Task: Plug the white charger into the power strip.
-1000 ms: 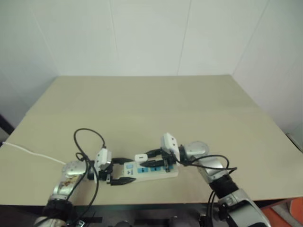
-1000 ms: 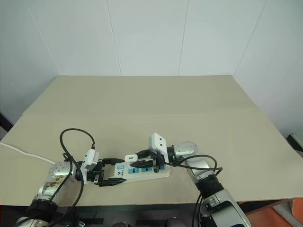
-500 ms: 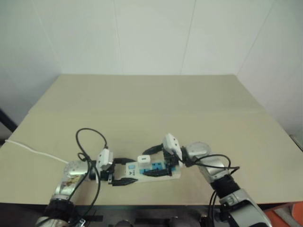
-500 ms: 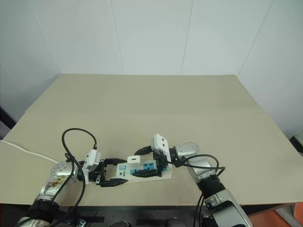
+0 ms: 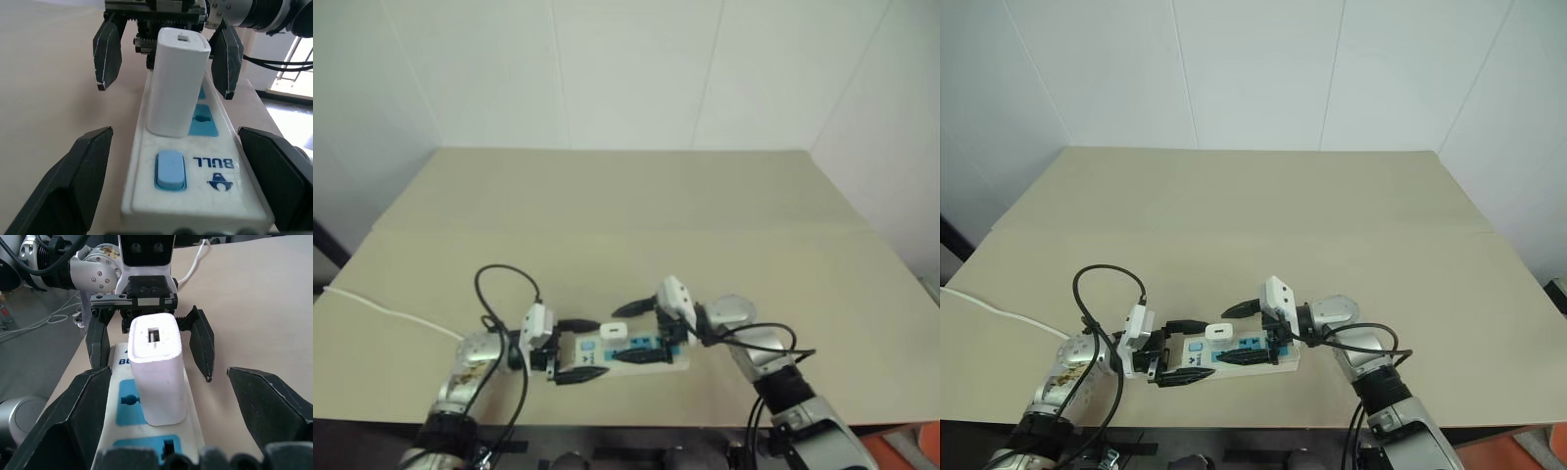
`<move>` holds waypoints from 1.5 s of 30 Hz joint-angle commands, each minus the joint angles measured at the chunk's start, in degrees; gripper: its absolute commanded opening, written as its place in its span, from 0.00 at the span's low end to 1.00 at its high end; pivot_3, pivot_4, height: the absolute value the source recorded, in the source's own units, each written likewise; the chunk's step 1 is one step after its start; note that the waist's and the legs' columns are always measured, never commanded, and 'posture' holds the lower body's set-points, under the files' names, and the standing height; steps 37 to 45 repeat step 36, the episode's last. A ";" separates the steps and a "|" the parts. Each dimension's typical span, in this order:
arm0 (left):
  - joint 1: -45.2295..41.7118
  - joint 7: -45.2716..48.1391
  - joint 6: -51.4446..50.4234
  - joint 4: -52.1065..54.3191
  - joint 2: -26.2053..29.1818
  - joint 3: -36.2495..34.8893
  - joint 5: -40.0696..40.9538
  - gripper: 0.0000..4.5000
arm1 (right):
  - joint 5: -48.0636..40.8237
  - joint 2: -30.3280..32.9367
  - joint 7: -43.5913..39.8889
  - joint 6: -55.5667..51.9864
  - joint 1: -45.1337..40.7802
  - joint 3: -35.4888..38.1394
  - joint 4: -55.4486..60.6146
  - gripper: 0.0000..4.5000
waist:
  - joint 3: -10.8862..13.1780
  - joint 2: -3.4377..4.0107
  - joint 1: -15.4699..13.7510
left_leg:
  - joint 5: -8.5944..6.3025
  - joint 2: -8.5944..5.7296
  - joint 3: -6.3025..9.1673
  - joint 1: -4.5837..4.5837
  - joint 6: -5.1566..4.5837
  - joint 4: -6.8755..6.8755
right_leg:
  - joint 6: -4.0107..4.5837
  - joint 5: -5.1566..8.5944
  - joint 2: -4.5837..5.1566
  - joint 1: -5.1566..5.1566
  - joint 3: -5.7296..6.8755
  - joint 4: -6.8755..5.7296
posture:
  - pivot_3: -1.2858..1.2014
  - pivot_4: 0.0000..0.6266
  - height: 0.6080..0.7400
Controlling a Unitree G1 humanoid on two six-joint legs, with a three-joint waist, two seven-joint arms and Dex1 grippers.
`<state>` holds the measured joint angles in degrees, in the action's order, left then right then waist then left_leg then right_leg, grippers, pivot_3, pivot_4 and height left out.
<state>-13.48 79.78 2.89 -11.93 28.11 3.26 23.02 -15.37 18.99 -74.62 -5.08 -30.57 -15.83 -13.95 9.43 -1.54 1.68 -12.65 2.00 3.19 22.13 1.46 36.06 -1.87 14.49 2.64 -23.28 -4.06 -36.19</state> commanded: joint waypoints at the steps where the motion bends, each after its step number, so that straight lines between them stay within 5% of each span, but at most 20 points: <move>1: 2.00 1.78 -4.68 9.10 5.30 -2.79 4.42 1.00 | -2.74 3.58 -1.65 -0.92 1.70 3.31 3.19 1.00 | 0.14 -0.01 0.04 | 0.00 0.01 0.01 0.06 0.00 0.00 | 0.00 0.00 0.00 -0.04 0.01 0.02 | 0.52 0.24 1.00; 8: 8.97 6.58 -11.09 18.23 18.97 -11.83 11.54 1.00 | -8.38 14.33 -6.42 -2.99 2.85 10.87 6.99 1.00 | 0.79 0.17 0.74 | 0.00 0.02 -0.04 0.48 0.00 -0.05 | 0.02 -0.01 0.01 -0.59 -0.04 -0.03 | 0.52 0.24 1.00; 15: 9.92 6.56 -3.94 7.31 27.85 -20.23 5.41 1.00 | -7.42 28.57 -11.75 0.59 2.65 17.12 4.05 1.00 | 1.32 0.30 0.74 | 0.00 0.04 -0.07 0.72 0.00 0.00 | 0.06 -0.03 -0.02 -0.91 -0.03 -0.08 | 0.52 0.24 1.00; 22: 9.91 5.80 -1.97 4.19 28.73 -22.79 5.13 1.00 | -7.31 37.66 -15.07 1.71 4.41 19.61 1.92 1.00 | 1.49 0.30 0.74 | 0.00 0.05 -0.12 0.80 0.00 0.03 | 0.25 -0.14 -0.01 -0.96 -0.04 -0.07 | 0.52 0.24 1.00; 45: 10.24 3.49 -3.14 6.97 25.88 -21.39 5.87 1.00 | -8.52 39.82 -13.47 0.97 9.32 22.57 4.50 1.00 | 1.51 0.29 0.80 | 0.01 0.05 -0.13 0.73 0.00 0.65 | 0.11 -0.06 -0.05 -0.94 -0.09 -0.77 | 0.52 0.24 1.00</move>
